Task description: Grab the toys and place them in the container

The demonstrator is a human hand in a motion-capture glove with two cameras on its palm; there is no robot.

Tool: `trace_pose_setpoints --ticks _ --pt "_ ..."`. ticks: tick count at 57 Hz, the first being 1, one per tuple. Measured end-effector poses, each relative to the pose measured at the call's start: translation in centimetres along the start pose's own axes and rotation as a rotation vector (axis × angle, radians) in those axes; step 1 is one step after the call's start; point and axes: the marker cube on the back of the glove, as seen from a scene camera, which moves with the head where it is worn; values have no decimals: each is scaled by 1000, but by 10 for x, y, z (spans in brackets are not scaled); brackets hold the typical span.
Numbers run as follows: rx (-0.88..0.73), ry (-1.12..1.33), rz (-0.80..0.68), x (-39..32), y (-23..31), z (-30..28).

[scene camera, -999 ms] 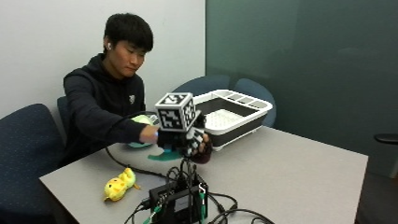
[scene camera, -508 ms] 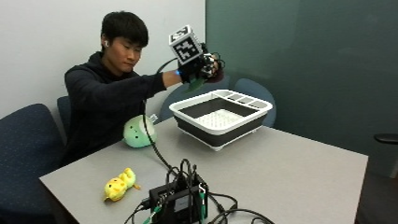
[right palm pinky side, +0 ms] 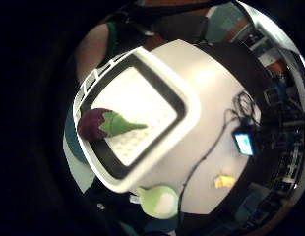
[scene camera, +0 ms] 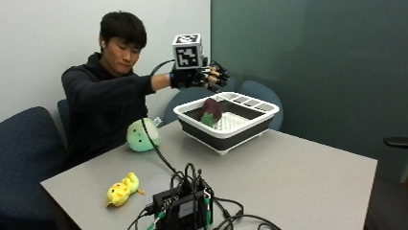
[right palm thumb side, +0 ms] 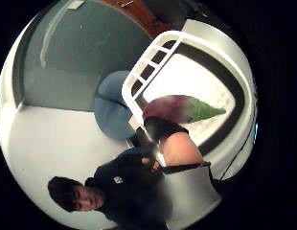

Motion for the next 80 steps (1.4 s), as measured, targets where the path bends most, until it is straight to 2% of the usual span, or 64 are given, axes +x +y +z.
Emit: trace_pose_setpoints --ticks 6,14,20,25,32,40,54,59,67,80 --pt "-37 72 38 26 42 -10" --pt "-82 174 330 106 86 -16" --pt "-251 284 480 166 121 -6" --pt "-390 342 504 203 147 6" --pt "-493 419 514 237 175 21" --pt "-531 529 571 271 196 34" --pt "-560 607 568 301 199 67" --pt "-532 623 553 307 195 78" --pt "-371 619 481 303 185 81" --pt "-93 318 351 238 152 32"
